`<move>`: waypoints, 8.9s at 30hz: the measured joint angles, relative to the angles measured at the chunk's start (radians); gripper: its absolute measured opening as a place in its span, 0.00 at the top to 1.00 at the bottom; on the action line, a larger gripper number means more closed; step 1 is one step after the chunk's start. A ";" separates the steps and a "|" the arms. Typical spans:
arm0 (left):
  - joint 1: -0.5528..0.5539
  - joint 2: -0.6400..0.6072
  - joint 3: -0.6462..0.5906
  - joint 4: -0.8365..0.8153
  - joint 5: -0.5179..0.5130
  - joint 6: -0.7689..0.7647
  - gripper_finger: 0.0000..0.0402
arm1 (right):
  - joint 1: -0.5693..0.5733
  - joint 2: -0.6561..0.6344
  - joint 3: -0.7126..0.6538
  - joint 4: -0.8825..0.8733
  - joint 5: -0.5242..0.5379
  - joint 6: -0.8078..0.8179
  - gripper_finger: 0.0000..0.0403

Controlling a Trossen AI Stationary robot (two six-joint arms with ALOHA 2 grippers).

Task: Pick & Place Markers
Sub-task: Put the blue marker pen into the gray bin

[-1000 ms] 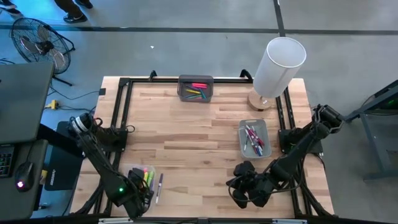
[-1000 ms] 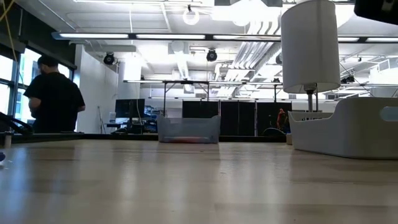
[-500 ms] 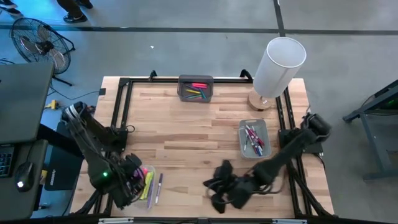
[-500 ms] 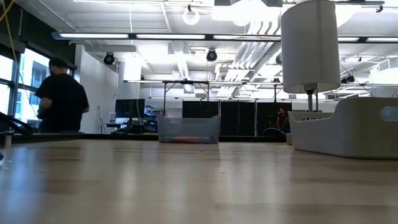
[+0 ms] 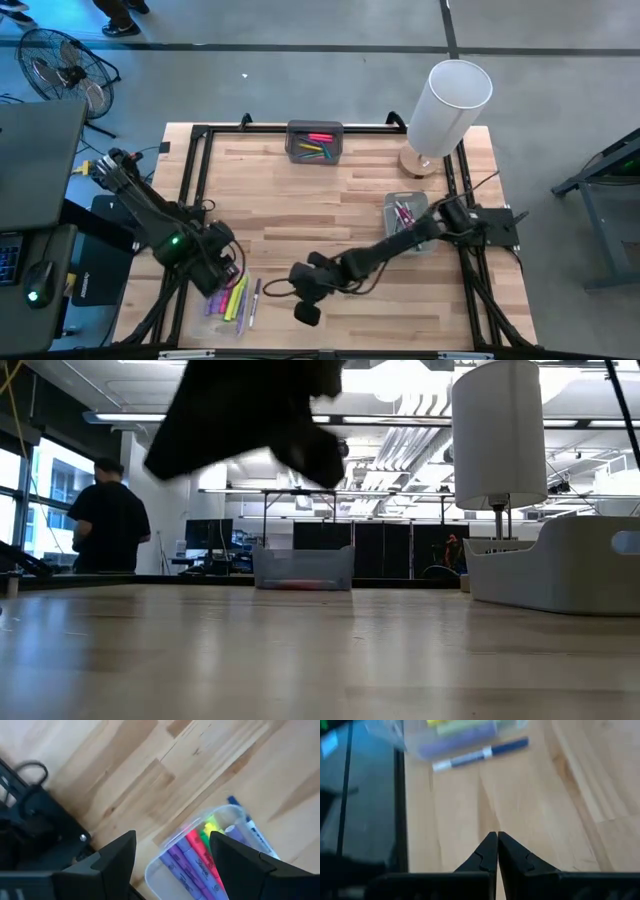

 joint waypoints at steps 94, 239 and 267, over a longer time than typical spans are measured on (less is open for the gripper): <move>0.026 -0.165 -0.263 0.453 -0.026 -0.498 0.38 | -0.166 0.255 -0.003 0.498 -0.565 -1.017 0.65; 0.388 0.776 0.407 0.905 0.163 1.552 0.38 | 0.064 -1.177 -0.858 -0.562 0.422 0.722 0.81; 0.401 0.899 0.409 0.912 0.177 1.351 0.94 | 0.227 -1.181 -0.858 -0.527 0.335 0.859 0.81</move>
